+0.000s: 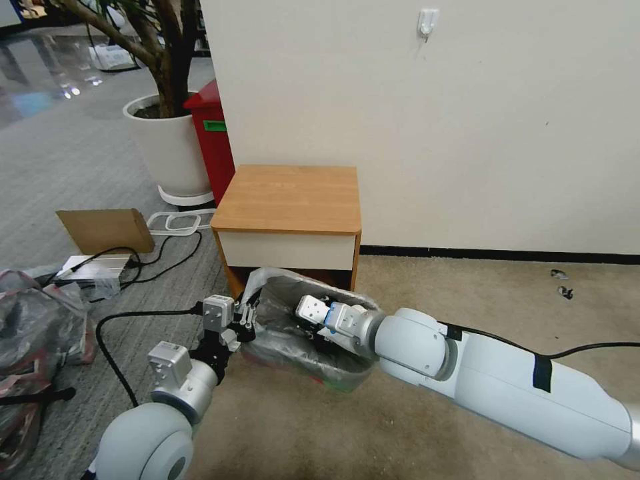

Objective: Pick up the garbage bag from the table and place it over the trash can.

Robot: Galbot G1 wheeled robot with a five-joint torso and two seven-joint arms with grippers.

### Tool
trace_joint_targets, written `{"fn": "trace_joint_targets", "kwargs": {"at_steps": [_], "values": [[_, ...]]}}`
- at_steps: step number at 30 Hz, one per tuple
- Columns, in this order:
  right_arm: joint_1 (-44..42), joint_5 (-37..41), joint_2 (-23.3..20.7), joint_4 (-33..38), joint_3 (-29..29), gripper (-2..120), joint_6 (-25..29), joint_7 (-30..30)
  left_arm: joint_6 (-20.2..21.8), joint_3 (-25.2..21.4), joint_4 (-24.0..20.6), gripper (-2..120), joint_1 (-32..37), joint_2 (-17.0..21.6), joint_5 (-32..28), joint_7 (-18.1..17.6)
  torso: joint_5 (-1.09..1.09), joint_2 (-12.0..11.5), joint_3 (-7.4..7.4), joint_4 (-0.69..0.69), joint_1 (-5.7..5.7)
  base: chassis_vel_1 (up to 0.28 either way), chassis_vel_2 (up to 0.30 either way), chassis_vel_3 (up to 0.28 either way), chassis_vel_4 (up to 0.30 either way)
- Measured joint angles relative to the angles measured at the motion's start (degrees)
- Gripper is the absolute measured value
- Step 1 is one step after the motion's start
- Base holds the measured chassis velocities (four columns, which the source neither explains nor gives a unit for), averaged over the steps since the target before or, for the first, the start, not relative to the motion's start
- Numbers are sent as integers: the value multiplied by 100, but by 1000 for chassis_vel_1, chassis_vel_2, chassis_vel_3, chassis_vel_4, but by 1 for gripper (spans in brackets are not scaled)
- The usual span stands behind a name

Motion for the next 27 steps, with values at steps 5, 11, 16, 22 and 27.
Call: {"fn": "trace_joint_targets", "kwargs": {"at_steps": [5,11,16,22,27], "values": [[47,-13,51,-116,-32,0,1,1,29,43,28,7,-84,4,0,7,0,0,0,0,0,0,0,0,0],[154,-15,118,-280,-95,0,2,17,46,117,43,7,-168,-13,126,101,0,0,0,0,0,0,0,0,0],[204,12,132,-335,-168,0,2,129,45,146,41,7,-177,-19,284,194,0,0,0,0,0,0,0,0,0],[227,110,112,-355,-252,0,2,260,44,148,-12,7,-175,-1,404,262,0,0,0,0,0,0,0,0,0],[249,203,117,-383,-296,0,1,371,65,145,-41,7,-174,6,516,293,0,0,0,0,0,0,0,0,0]]}}
